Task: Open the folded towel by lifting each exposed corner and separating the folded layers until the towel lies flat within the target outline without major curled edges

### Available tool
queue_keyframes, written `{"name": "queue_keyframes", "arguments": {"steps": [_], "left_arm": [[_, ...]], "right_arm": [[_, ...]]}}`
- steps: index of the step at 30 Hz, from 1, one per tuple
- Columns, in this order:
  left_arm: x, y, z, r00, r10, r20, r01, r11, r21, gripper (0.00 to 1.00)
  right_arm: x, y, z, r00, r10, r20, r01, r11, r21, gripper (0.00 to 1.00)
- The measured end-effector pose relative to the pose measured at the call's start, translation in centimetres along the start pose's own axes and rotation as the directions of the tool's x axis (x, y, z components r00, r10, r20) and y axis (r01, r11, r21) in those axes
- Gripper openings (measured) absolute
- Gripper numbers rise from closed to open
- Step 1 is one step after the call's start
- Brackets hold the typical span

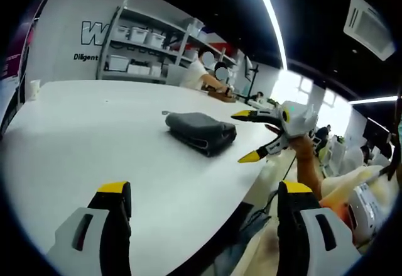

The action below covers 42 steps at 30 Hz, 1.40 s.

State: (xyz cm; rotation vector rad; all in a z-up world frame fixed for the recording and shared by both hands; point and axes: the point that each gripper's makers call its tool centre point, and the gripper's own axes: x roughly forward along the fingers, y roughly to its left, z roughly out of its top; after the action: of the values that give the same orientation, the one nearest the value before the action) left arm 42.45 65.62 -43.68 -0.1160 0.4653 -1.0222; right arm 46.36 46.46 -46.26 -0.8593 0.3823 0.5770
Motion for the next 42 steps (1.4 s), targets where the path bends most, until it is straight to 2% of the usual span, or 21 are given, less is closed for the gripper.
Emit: {"name": "queue_keyframes", "arguments": {"steps": [4,8,14,17,20,23,30,37,42], "left_arm": [[-0.2,0.0,0.1,1.0,0.0,0.002,0.0,1.0,0.004,0.95],[-0.4,0.1,0.2,1.0,0.003,0.009,-0.003,1.0,0.001,0.95],[-0.5,0.4,0.5,1.0,0.007,0.014,-0.007,1.0,0.0,0.95],[-0.4,0.2,0.4,1.0,0.004,0.012,-0.004,1.0,-0.002,0.94],[-0.3,0.1,0.3,1.0,0.004,0.01,-0.004,1.0,0.0,0.94],[-0.2,0.0,0.2,1.0,0.005,0.006,-0.005,1.0,0.0,0.94],[0.0,-0.1,-0.1,1.0,0.005,-0.003,-0.005,1.0,0.002,0.94],[0.1,0.0,-0.2,1.0,0.006,-0.007,-0.006,1.0,-0.002,0.94],[-0.1,0.0,-0.1,1.0,0.011,-0.005,-0.011,1.0,0.001,0.94]], "right_arm": [[1.7,-0.6,0.3,1.0,0.013,0.003,-0.013,1.0,0.001,0.64],[2.6,-1.3,0.3,1.0,0.006,0.015,-0.006,1.0,0.027,0.45],[3.4,-1.4,0.0,1.0,0.012,0.023,-0.013,0.999,0.049,0.25],[3.6,-1.9,-0.2,1.0,-0.006,0.024,0.004,0.999,0.044,0.1],[3.6,-2.1,-0.2,0.999,-0.011,0.042,0.009,0.999,0.051,0.06],[3.6,-1.6,0.0,0.998,0.012,0.057,-0.016,0.998,0.061,0.05],[3.7,-1.2,0.4,0.998,0.021,0.058,-0.023,0.999,0.034,0.04],[4.1,-1.2,2.4,0.996,0.021,0.09,-0.025,0.999,0.039,0.03],[4.3,0.2,3.7,0.993,0.041,0.109,-0.044,0.999,0.026,0.03]]}}
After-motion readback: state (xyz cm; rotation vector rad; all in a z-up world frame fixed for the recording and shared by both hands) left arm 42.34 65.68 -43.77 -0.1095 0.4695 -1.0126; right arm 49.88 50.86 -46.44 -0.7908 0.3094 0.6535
